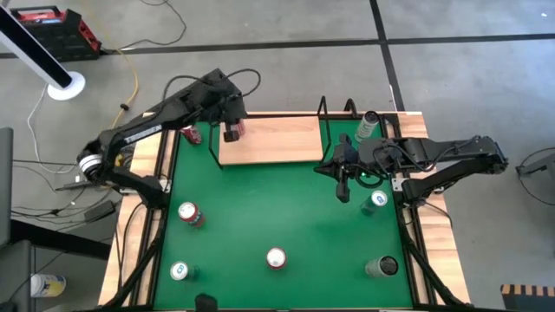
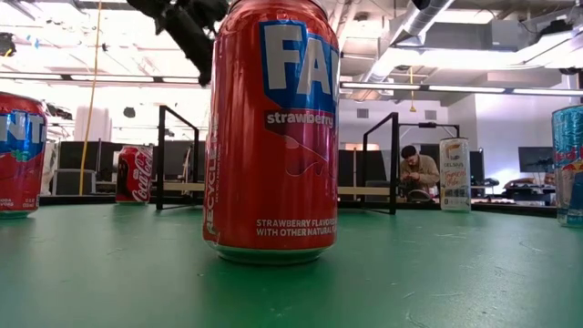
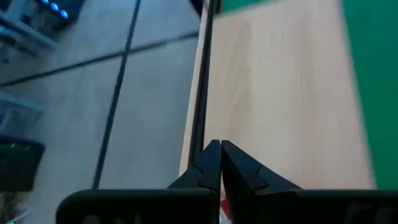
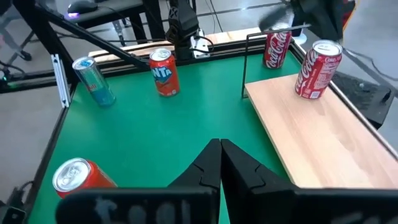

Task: Place canned beverage on shelf
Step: Put the bottom red soda can on the shelf

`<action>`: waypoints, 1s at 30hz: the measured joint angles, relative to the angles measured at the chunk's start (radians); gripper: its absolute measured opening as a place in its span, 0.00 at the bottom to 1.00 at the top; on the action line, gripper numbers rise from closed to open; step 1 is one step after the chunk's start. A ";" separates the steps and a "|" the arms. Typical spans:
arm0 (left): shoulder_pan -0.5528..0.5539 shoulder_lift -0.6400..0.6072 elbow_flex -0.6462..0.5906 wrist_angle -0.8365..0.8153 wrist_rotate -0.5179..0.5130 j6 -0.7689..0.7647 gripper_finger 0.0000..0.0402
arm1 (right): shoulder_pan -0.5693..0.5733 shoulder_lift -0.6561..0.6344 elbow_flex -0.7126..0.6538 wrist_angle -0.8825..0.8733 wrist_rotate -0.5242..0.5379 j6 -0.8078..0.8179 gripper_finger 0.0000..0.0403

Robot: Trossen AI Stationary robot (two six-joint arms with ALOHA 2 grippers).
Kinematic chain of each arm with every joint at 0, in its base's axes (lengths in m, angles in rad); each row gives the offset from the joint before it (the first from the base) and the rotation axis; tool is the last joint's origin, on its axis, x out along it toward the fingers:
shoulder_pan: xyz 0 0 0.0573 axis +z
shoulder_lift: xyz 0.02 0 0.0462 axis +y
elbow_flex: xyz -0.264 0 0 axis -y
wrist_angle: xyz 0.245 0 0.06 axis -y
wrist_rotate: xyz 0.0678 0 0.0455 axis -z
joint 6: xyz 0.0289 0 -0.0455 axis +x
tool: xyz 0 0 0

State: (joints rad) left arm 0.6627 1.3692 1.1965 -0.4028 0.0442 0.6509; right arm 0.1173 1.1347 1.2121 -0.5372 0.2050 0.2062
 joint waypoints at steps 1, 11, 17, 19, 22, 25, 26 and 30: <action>-0.006 -0.025 0.000 -0.003 0.025 -0.031 0.00 | 0.000 0.000 0.000 0.000 0.000 0.013 0.08; -0.195 -0.221 -0.059 -0.044 0.189 -0.315 0.00 | 0.000 0.045 0.001 0.029 -0.031 0.050 0.08; -0.414 -0.268 -0.137 -0.026 0.036 -0.478 0.00 | -0.010 0.101 -0.002 0.044 -0.032 0.048 0.08; -0.489 -0.287 -0.161 -0.013 -0.014 -0.546 0.00 | -0.010 0.131 0.001 0.089 -0.052 0.040 0.08; -0.600 -0.297 -0.193 0.002 -0.067 -0.650 0.00 | -0.006 0.168 -0.003 0.127 -0.149 -0.024 0.08; -0.709 -0.317 -0.233 0.010 -0.117 -0.749 0.00 | 0.013 0.213 0.000 0.239 -0.288 -0.096 0.10; -0.743 -0.323 -0.240 0.022 -0.138 -0.779 0.00 | 0.021 0.234 -0.004 0.287 -0.331 -0.108 0.10; -0.878 -0.362 -0.291 0.038 -0.221 -0.847 0.00 | 0.056 0.302 0.007 0.482 -0.410 -0.121 0.13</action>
State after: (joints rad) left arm -0.2154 1.0074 0.9052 -0.3643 -0.1768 -0.1966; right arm 0.1731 1.4366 1.2191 -0.0550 -0.2053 0.0852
